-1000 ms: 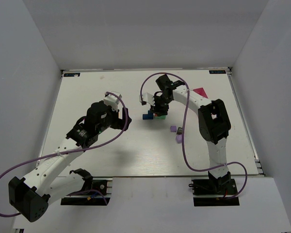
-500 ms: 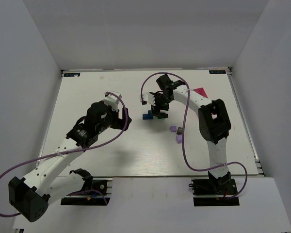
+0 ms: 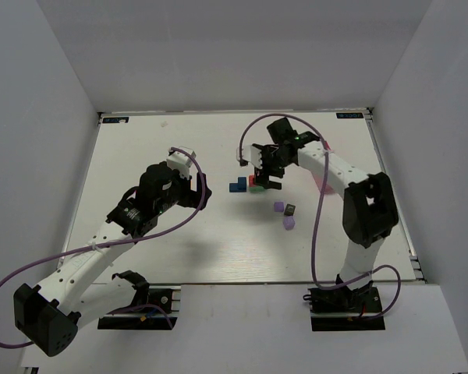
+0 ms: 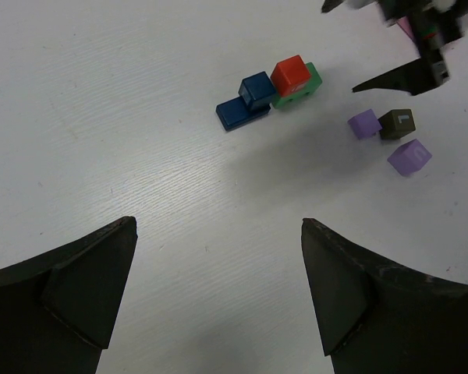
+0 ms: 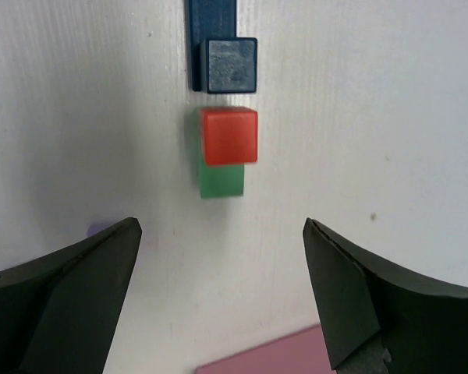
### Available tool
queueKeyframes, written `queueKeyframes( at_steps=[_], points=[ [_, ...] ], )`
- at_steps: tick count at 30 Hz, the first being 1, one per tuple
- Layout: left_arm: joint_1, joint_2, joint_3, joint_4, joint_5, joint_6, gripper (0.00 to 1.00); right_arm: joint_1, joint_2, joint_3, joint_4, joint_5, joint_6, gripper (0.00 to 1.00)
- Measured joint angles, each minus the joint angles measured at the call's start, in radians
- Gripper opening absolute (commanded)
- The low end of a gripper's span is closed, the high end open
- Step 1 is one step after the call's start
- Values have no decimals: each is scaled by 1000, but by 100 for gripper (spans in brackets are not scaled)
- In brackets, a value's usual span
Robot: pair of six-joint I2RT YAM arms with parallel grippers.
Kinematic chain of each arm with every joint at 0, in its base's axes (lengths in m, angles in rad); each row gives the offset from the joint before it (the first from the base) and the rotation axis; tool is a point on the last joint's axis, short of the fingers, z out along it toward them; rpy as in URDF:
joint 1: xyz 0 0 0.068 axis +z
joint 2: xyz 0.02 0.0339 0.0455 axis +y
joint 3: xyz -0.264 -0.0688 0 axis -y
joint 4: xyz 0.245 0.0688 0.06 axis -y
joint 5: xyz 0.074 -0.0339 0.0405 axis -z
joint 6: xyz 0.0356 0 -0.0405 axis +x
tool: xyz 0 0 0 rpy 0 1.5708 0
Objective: Build the wood block tower
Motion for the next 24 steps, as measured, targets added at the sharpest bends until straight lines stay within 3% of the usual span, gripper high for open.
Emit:
queueKeyframes(
  at_steps=[10,16,19,20,22,23,24],
  points=[
    [0,17,0,0,-13,0,97,-77,-266,-256,138,21,107,90],
    [0,25,0,0,-16,0,94,-119,-423,-431,248,29,275,90],
    [0,30,0,0,-16,0,94,-127,-457,-436,270,23,336,68],
    [0,30,0,0,-16,0,94,-128,-455,-431,271,16,344,54],
    [0,30,0,0,-16,0,94,-129,-445,-430,272,-4,327,39],
    [0,29,0,0,-16,0,94,-128,-442,-437,273,-12,306,26],
    [0,29,0,0,-16,0,94,-127,-441,-447,270,-23,282,22]
  ],
)
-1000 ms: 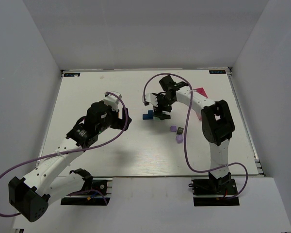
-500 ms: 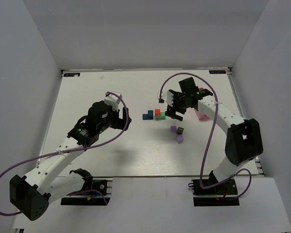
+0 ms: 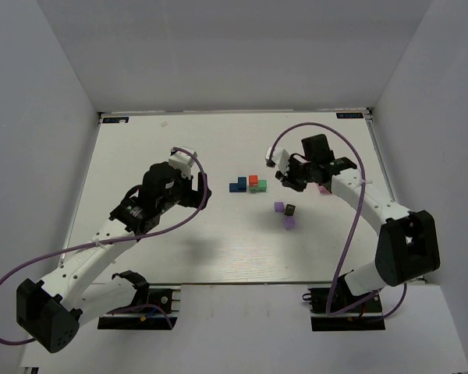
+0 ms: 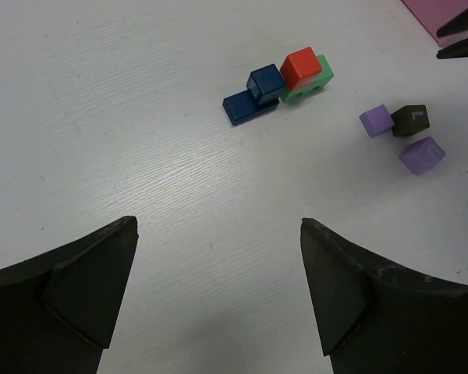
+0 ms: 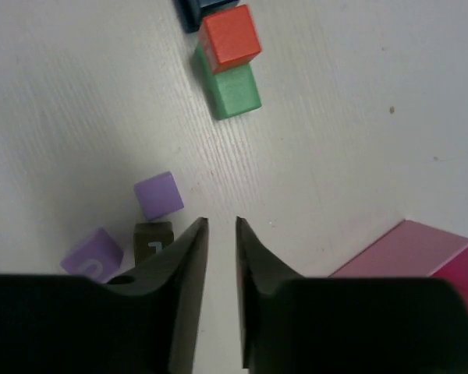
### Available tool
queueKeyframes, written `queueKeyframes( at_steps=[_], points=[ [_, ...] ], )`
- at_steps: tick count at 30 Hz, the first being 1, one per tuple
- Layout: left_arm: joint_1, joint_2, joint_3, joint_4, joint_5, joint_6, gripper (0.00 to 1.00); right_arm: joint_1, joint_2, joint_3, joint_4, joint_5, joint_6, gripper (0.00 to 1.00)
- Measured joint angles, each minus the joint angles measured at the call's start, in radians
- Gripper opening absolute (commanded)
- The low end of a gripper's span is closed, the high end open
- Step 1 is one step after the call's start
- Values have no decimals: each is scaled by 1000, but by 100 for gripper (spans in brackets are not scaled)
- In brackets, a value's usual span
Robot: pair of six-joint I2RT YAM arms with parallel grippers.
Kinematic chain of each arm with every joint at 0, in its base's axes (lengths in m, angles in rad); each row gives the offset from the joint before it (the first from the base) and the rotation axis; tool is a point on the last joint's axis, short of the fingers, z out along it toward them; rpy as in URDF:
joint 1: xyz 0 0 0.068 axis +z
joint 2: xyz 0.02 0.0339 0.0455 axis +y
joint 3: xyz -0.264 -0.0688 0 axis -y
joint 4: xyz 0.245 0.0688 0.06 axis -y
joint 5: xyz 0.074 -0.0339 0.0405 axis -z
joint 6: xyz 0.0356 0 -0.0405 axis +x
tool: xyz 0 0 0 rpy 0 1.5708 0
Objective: Build the wood block tower
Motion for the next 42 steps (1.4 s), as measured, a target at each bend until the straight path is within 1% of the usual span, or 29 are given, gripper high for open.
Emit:
queueKeyframes(
  at_steps=[2,3,4,5,6,8,9,13,23,24,35,42],
  points=[
    [0,0,-1,0,1,0,94,0,5,-12,-15,-21,-48,17],
    [0,0,-2,1,1,0,94,0,14,-12,-27,-34,-86,19],
    [0,-1,-5,1,1,0,94,0,24,-12,-32,-44,-116,23],
    [0,-2,-8,1,2,0,94,0,35,-12,-37,-52,-141,30],
    [0,-2,-11,2,2,0,94,0,54,-11,-46,-59,-172,41],
    [0,-2,-15,1,4,0,94,0,87,-3,-66,-61,-207,49],
    [0,-3,-15,1,5,0,94,1,109,6,-79,-60,-222,60],
    [0,-7,-15,2,9,0,94,5,192,36,-101,-51,-272,63],
    [0,-7,-15,2,24,0,94,21,272,56,-109,-44,-293,66],
    [0,-7,-15,2,26,0,94,22,278,58,-110,-44,-294,68],
    [0,-17,-15,2,31,0,94,33,311,59,-124,-44,-321,69],
    [0,-18,-15,2,32,0,94,35,325,59,-133,-40,-330,72]
  ],
)
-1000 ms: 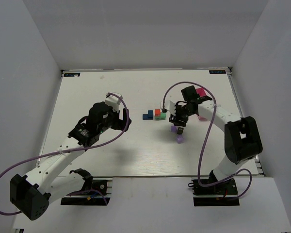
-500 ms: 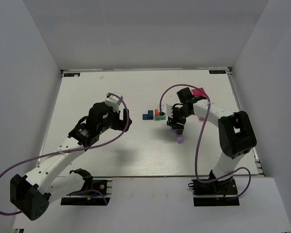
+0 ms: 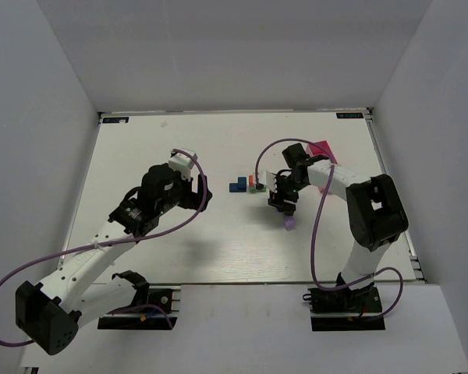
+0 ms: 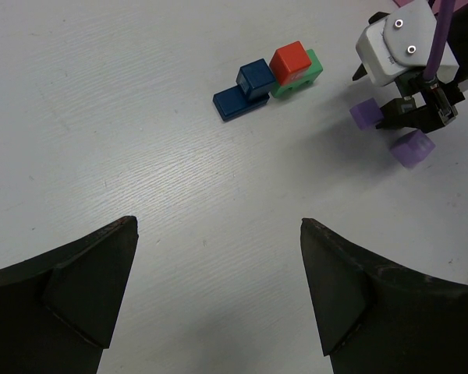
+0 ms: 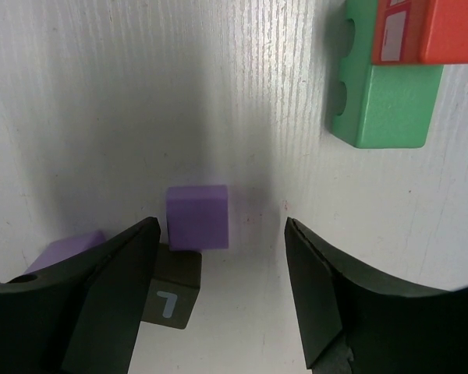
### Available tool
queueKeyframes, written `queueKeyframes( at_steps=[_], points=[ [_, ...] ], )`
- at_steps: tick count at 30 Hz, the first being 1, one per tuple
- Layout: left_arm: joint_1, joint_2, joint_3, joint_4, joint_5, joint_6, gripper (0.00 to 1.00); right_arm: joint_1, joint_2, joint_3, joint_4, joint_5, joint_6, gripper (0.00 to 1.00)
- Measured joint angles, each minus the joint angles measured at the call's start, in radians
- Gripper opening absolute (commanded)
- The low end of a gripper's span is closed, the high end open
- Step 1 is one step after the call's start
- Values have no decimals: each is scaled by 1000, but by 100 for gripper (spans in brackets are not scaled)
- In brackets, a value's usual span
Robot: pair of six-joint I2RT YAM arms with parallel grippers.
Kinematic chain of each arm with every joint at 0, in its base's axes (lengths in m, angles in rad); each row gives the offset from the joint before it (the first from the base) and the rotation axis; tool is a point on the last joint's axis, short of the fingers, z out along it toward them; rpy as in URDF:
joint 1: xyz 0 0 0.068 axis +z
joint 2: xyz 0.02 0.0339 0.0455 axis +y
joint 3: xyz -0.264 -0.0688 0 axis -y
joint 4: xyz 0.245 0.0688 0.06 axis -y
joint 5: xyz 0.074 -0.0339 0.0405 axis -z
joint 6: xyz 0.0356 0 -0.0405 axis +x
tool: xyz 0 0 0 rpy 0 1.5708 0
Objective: Build the wood block tower
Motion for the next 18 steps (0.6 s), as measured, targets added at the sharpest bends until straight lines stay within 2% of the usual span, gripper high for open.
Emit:
queueKeyframes(
  at_steps=[8,13,17,18],
  points=[
    [0,0,0,0,0,0,94,5,17,0,0,8,-6,69],
    [0,0,0,0,0,0,94,6,34,1,-2,10,-9,64],
    [0,0,0,0,0,0,94,6,34,1,-5,9,-10,48],
    [0,0,0,0,0,0,94,6,34,1,-7,10,-11,37]
  ],
)
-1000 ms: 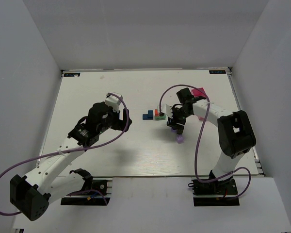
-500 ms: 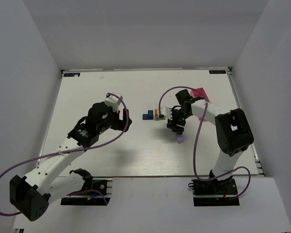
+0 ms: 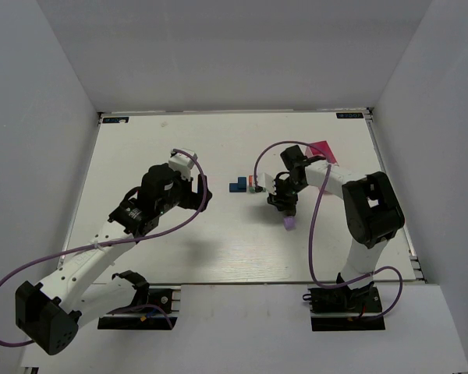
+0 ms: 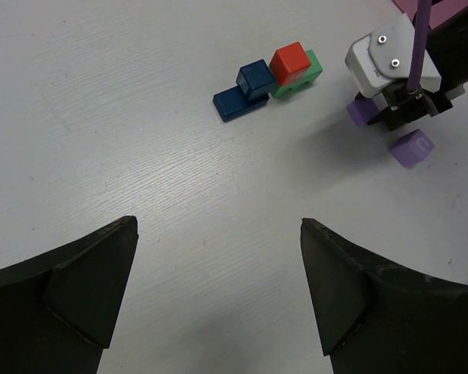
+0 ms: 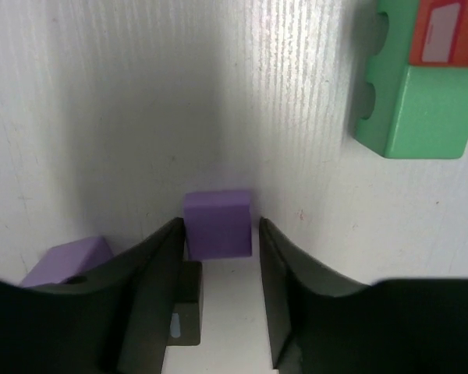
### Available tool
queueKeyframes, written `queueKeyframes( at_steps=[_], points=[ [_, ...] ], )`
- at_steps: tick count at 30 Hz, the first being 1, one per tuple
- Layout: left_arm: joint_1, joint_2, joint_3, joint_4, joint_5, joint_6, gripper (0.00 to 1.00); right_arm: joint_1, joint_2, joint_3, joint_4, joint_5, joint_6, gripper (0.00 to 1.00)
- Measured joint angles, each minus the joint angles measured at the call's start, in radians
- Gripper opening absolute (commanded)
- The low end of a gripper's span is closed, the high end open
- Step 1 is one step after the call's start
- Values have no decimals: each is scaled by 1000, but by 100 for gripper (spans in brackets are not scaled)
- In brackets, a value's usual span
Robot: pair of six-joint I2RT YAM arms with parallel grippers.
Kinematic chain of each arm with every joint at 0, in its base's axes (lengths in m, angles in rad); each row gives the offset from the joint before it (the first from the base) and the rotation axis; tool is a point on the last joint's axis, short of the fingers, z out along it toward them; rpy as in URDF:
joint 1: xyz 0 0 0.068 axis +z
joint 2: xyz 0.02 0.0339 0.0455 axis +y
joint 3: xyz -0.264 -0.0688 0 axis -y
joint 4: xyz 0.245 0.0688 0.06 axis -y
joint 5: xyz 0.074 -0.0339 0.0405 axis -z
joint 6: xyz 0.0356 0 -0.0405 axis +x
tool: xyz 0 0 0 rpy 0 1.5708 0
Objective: Build the wood block tower
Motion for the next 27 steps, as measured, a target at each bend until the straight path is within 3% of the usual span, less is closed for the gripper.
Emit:
queueKeyframes(
  at_steps=[5,12,17,27],
  points=[
    [0,-6,0,0,0,0,94,0,1,24,-49,-3,3,12],
    [0,-16,0,0,0,0,94,18,-72,120,-145,-34,35,10],
    [0,-29,0,0,-2,0,94,72,-93,341,-189,-56,123,10],
    [0,-50,-2,0,-10,0,94,198,145,760,-256,-3,255,12]
  ],
)
